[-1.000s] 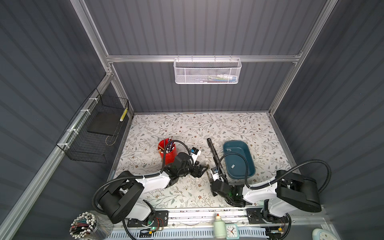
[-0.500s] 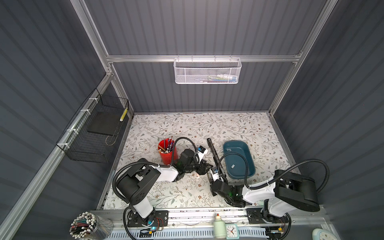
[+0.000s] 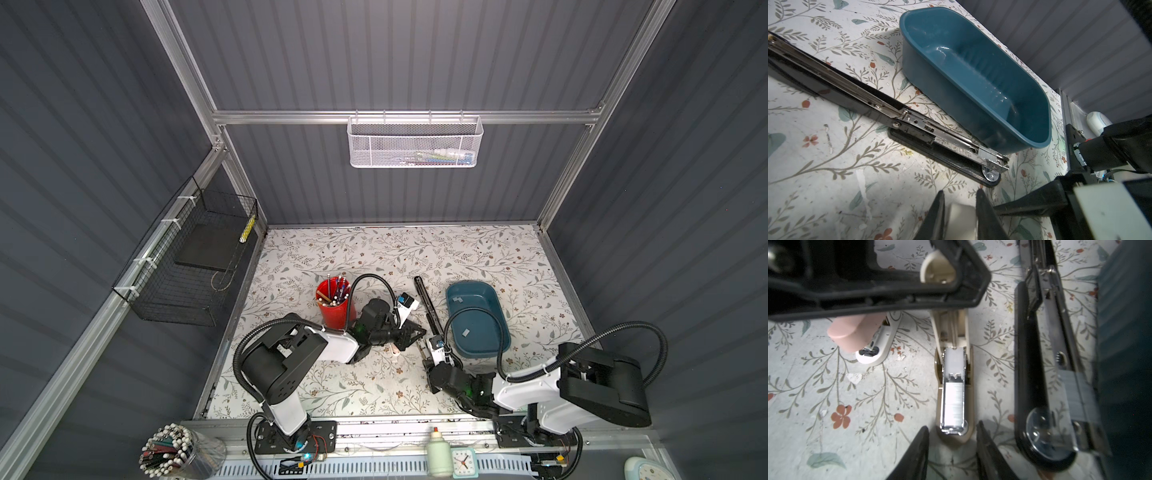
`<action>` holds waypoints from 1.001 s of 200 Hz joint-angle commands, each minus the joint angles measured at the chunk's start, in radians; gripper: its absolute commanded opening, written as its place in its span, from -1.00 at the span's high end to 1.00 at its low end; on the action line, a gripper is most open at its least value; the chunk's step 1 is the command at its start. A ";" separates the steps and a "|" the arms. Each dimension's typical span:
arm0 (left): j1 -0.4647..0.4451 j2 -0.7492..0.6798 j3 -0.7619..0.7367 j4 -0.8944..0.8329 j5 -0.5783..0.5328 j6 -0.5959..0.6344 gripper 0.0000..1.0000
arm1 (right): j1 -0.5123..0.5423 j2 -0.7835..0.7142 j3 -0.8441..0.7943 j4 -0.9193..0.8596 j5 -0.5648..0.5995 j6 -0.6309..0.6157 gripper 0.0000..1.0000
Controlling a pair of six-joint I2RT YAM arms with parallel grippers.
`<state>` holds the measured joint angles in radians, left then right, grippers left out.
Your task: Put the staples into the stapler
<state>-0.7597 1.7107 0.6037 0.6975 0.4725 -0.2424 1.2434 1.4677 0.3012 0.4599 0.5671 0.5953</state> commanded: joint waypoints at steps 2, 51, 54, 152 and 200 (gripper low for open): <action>-0.006 -0.013 -0.011 0.018 0.003 0.021 0.46 | -0.002 -0.020 -0.032 -0.084 0.035 0.031 0.16; -0.007 -0.010 -0.012 0.023 0.000 0.017 0.49 | 0.000 -0.040 -0.039 -0.100 0.038 0.029 0.00; -0.006 -0.010 -0.012 0.023 0.000 0.017 0.50 | 0.001 -0.042 -0.039 -0.102 0.036 0.029 0.00; -0.005 -0.014 -0.002 -0.005 -0.006 0.040 0.84 | 0.020 -0.159 -0.138 -0.048 0.035 0.043 -0.22; -0.006 -0.039 0.010 -0.039 0.022 0.054 0.82 | 0.015 -0.040 -0.098 0.019 0.042 -0.007 -0.28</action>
<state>-0.7605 1.7016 0.6003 0.6891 0.4736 -0.2226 1.2594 1.3434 0.1814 0.4698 0.6048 0.6155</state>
